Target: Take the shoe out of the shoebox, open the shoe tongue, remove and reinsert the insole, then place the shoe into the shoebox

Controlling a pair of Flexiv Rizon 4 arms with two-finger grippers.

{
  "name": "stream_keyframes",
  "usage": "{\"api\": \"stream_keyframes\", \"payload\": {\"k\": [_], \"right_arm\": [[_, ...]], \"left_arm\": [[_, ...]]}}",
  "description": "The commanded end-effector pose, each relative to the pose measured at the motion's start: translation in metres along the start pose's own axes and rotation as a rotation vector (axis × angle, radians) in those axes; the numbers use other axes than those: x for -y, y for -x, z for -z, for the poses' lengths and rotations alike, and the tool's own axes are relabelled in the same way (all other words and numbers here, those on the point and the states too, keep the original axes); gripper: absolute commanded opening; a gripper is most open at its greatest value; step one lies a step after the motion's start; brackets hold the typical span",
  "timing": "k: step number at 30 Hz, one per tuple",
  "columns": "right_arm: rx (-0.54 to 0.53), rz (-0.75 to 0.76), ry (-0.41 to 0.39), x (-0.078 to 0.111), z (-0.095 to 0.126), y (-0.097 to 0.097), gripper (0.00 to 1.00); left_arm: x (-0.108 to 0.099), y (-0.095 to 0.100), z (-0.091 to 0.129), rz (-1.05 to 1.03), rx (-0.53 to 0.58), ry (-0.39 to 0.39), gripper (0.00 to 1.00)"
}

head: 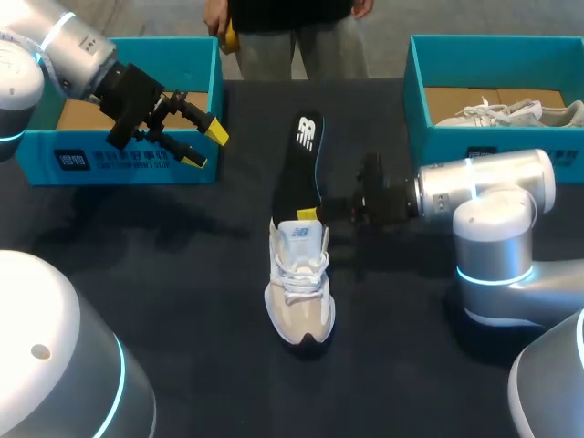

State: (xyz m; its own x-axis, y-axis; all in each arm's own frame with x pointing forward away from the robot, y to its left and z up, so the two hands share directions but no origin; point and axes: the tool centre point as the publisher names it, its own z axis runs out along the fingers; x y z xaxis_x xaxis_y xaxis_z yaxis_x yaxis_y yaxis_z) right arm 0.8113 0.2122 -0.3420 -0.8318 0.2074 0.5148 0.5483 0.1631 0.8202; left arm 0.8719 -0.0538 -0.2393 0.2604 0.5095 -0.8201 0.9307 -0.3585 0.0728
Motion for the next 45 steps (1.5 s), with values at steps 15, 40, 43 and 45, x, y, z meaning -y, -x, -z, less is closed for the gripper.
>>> {"api": "stream_keyframes", "payload": {"k": [15, 40, 43, 45], "right_arm": [[0.007, 0.042, -0.040, -0.024, -0.003, 0.002, 0.31], [-0.012, 0.004, -0.202, 0.009, -0.004, -0.003, 0.00], [-0.016, -0.006, -0.211, 0.013, -0.005, -0.005, 0.00], [-0.019, -0.008, -0.226, 0.015, -0.006, -0.006, 0.00]], "left_arm": [[0.000, 0.000, 0.000, -0.001, -0.002, -0.002, 1.00], [0.000, 0.000, 0.000, -0.001, -0.002, -0.002, 1.00], [0.000, 0.000, 0.000, -0.001, -0.002, -0.002, 1.00], [0.000, 0.000, 0.000, -0.001, -0.002, -0.002, 1.00]]}}
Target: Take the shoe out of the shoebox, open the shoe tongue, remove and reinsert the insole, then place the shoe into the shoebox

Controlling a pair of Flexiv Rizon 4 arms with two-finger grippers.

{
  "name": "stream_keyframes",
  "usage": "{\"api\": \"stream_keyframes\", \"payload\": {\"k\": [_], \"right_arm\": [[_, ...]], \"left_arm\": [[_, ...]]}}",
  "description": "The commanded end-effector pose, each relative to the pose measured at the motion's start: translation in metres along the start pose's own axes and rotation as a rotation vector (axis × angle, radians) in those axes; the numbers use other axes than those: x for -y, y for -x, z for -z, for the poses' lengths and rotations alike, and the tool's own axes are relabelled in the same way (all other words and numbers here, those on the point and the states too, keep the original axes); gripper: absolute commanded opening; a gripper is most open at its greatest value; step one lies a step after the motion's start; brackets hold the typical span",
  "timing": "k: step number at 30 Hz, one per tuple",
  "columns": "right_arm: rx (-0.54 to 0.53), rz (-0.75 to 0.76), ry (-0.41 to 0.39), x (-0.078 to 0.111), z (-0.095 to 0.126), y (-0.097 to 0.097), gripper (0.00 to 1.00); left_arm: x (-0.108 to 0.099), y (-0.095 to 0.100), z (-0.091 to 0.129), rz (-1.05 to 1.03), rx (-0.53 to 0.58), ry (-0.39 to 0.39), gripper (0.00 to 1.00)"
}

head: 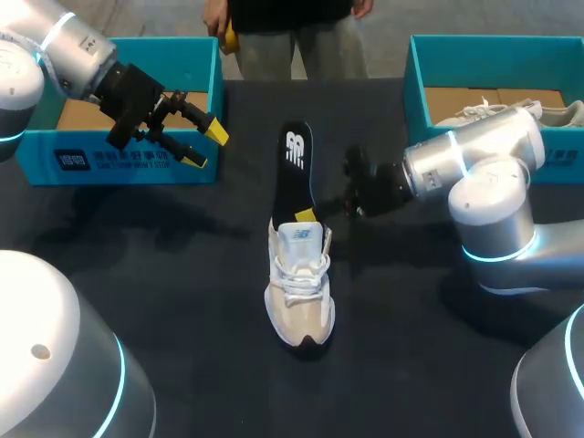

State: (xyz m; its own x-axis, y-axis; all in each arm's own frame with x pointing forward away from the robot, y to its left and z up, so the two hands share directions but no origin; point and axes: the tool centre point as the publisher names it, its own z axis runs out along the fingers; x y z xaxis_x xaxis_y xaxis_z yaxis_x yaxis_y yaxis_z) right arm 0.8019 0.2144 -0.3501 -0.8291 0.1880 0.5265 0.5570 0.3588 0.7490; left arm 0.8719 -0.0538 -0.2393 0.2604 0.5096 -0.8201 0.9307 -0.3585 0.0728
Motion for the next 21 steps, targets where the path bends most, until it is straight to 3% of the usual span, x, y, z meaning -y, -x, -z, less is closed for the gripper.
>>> {"api": "stream_keyframes", "payload": {"k": [1, 3, 6, 16, 19, 21], "right_arm": [[0.004, -0.001, -0.021, 0.003, -0.004, -0.002, 0.00], [0.007, 0.005, -0.023, 0.000, -0.004, -0.002, 0.26], [0.016, 0.027, -0.013, -0.009, 0.000, -0.004, 0.35], [0.021, 0.067, -0.014, -0.028, 0.002, -0.003, 0.28], [0.013, 0.070, -0.023, -0.029, -0.002, -0.001, 0.00], [0.003, 0.067, -0.033, -0.028, -0.004, 0.001, 0.00]], "left_arm": [[0.000, 0.000, 0.000, -0.001, -0.002, -0.002, 1.00], [0.000, 0.000, 0.000, -0.001, -0.002, -0.002, 1.00], [0.000, 0.000, 0.000, -0.001, -0.002, -0.002, 1.00], [0.000, 0.000, 0.000, -0.001, -0.002, -0.002, 1.00], [0.000, 0.000, 0.000, -0.001, -0.002, -0.002, 1.00], [0.000, 0.000, 0.000, -0.001, -0.002, -0.002, 1.00]]}}
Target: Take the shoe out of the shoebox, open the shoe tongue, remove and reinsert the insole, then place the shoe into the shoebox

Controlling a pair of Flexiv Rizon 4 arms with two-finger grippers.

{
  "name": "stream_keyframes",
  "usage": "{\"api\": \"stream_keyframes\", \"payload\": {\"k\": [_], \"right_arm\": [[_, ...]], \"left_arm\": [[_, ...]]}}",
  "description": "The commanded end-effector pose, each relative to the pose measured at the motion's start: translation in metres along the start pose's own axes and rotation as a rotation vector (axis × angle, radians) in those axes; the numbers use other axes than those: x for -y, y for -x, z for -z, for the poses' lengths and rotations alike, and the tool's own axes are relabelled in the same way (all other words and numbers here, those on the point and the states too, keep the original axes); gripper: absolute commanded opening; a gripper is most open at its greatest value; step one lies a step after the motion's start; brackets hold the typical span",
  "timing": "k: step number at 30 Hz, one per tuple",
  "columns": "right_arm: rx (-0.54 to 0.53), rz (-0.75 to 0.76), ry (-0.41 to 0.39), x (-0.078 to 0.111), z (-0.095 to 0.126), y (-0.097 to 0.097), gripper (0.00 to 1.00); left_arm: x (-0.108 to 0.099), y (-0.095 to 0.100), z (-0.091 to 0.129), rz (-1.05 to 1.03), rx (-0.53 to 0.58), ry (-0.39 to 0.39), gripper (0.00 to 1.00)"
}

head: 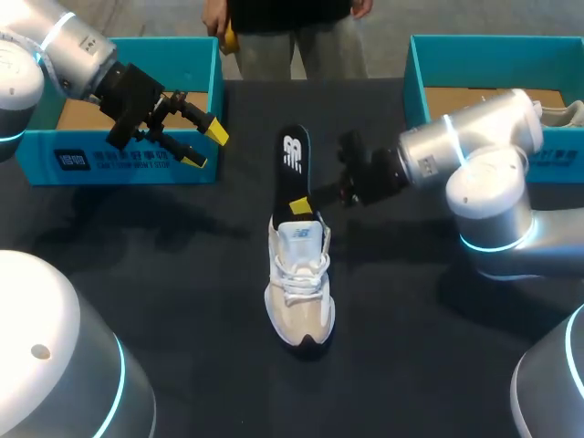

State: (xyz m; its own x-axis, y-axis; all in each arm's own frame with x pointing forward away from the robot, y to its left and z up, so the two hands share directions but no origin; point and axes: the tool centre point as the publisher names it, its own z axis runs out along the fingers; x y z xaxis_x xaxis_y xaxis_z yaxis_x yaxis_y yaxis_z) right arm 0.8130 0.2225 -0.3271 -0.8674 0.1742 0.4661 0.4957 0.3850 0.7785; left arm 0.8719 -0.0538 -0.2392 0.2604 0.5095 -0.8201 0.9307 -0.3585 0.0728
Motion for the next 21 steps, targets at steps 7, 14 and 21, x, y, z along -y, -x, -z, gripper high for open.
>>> {"api": "stream_keyframes", "payload": {"k": [7, 14, 21], "right_arm": [[-0.039, -0.027, -0.044, 0.007, -0.009, 0.005, 0.00], [-0.046, -0.060, -0.055, 0.020, -0.011, 0.000, 0.00], [-0.055, -0.098, -0.061, 0.036, -0.015, -0.005, 0.00]], "left_arm": [[0.000, 0.000, 0.000, -0.001, -0.002, -0.002, 1.00], [0.000, 0.000, 0.000, -0.001, -0.002, -0.002, 1.00], [0.000, 0.000, 0.000, -0.001, -0.002, -0.002, 1.00]]}}
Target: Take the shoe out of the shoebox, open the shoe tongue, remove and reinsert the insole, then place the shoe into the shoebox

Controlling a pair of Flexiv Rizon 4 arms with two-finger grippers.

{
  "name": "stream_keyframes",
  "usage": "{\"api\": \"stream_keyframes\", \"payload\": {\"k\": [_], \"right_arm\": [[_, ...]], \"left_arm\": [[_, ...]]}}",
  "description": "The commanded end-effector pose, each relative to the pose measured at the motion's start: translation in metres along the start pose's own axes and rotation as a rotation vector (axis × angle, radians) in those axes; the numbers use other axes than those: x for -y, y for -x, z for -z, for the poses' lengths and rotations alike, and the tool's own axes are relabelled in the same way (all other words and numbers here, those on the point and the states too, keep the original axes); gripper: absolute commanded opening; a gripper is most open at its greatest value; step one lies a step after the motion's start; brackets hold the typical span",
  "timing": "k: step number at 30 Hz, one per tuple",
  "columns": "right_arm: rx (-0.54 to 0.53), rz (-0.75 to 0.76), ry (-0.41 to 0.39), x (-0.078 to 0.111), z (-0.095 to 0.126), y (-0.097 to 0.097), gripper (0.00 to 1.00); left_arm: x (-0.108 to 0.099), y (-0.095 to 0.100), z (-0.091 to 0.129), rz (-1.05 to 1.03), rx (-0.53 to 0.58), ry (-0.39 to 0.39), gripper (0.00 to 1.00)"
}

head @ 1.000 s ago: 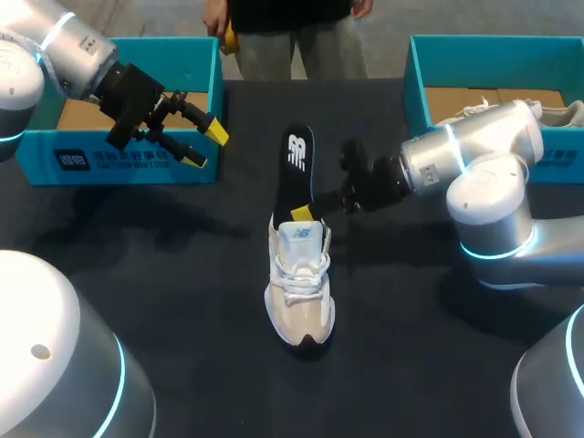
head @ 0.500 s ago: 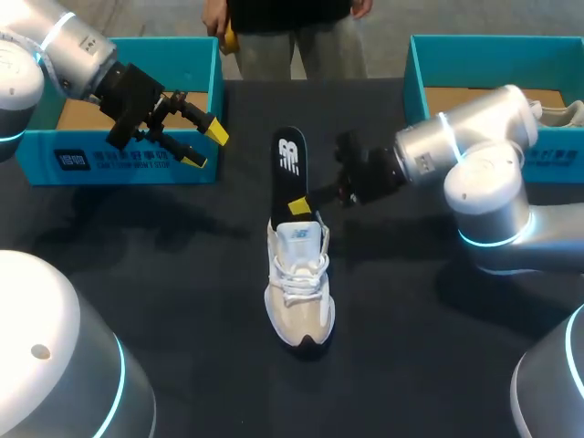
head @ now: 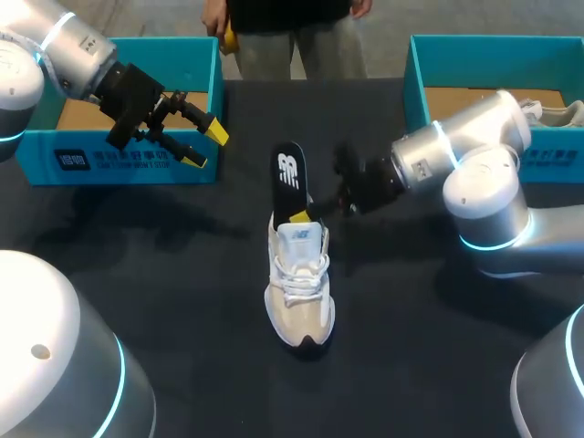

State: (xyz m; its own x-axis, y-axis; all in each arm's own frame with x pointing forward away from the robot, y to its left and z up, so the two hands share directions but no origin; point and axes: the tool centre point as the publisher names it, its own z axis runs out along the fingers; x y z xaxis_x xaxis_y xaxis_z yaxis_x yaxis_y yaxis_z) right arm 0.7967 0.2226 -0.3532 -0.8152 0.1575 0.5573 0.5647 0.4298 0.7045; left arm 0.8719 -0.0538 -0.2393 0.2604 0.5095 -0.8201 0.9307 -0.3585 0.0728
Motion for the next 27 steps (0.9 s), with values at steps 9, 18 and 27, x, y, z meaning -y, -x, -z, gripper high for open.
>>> {"api": "stream_keyframes", "payload": {"k": [9, 18, 27], "right_arm": [[0.004, 0.005, 0.009, 0.000, -0.004, -0.006, 0.27], [0.017, 0.038, 0.015, -0.017, 0.002, -0.005, 0.33], [-0.031, -0.026, 0.073, -0.019, 0.000, -0.003, 0.00]], "left_arm": [[0.000, 0.000, 0.000, -0.001, -0.002, -0.002, 1.00], [0.000, 0.000, 0.000, -0.001, -0.002, -0.002, 1.00], [0.000, 0.000, 0.000, -0.001, -0.002, -0.002, 1.00]]}}
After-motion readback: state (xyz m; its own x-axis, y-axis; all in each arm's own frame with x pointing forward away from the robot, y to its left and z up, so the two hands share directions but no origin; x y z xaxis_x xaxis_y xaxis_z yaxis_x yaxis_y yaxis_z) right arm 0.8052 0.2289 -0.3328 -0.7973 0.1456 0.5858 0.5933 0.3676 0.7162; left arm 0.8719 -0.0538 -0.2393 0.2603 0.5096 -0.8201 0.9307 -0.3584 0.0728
